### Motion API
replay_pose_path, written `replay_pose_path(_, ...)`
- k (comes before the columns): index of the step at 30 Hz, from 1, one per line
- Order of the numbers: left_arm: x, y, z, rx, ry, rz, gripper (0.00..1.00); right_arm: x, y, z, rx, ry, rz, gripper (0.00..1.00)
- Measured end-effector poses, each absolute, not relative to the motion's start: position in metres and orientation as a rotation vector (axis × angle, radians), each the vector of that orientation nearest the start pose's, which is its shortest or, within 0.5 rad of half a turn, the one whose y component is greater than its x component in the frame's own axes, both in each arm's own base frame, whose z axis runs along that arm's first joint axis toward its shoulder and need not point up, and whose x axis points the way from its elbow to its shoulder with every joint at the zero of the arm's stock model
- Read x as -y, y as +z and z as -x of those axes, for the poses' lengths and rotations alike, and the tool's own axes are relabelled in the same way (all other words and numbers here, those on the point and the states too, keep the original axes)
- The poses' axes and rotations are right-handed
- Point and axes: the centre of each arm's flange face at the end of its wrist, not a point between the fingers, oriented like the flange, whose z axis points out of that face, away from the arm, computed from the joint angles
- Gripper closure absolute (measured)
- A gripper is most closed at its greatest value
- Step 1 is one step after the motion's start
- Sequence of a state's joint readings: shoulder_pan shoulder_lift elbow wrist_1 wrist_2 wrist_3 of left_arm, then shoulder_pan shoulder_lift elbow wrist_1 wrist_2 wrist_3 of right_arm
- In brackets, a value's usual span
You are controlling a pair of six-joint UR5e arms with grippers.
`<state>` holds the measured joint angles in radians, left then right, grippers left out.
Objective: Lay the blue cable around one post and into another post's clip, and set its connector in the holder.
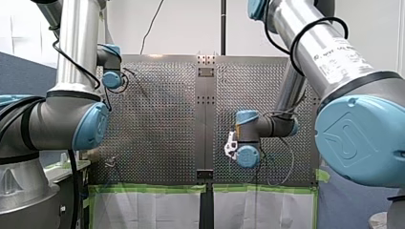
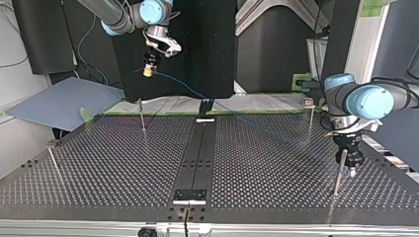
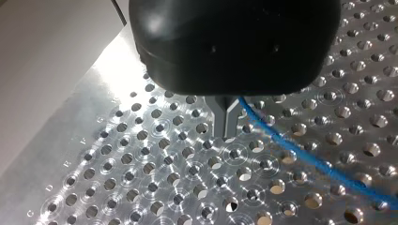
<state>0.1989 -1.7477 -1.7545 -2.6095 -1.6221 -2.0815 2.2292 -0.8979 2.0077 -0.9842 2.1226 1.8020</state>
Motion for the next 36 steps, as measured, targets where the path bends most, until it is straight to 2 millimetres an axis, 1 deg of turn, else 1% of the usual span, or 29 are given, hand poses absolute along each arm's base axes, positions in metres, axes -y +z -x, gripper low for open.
replay_pose_path(3, 0.016, 0.361, -0.571, -1.3, -0.224, 0.528, 1.0, 0.347, 0.018, -0.367, 1.381, 1.312, -1.294, 1.0)
replay_pose_path(7, 0.016, 0.361, -0.571, -1.3, -0.225, 0.528, 1.0, 0.341, -0.009, -0.341, 1.415, 1.253, -1.293, 1.0)
replay_pose_path(11, 0.016, 0.361, -0.571, -1.3, -0.225, 0.528, 1.0, 0.335, -0.032, -0.317, 1.443, 1.198, -1.297, 1.0)
replay_pose_path(16, 0.017, 0.361, -0.571, -1.3, -0.226, 0.527, 1.0, 0.338, -0.055, -0.296, 1.467, 1.175, -1.298, 1.0)
replay_pose_path(24, 0.018, 0.361, -0.571, -1.301, -0.228, 0.525, 1.0, 0.346, -0.079, -0.277, 1.493, 1.158, -1.303, 1.0)
replay_pose_path(31, 0.02, 0.361, -0.571, -1.303, -0.231, 0.522, 1.0, 0.359, -0.1, -0.261, 1.501, 1.131, -1.329, 1.0)
replay_pose_path(36, 0.021, 0.361, -0.571, -1.303, -0.23, 0.52, 1.0, 0.376, -0.103, -0.252, 1.503, 1.137, -1.326, 1.0)
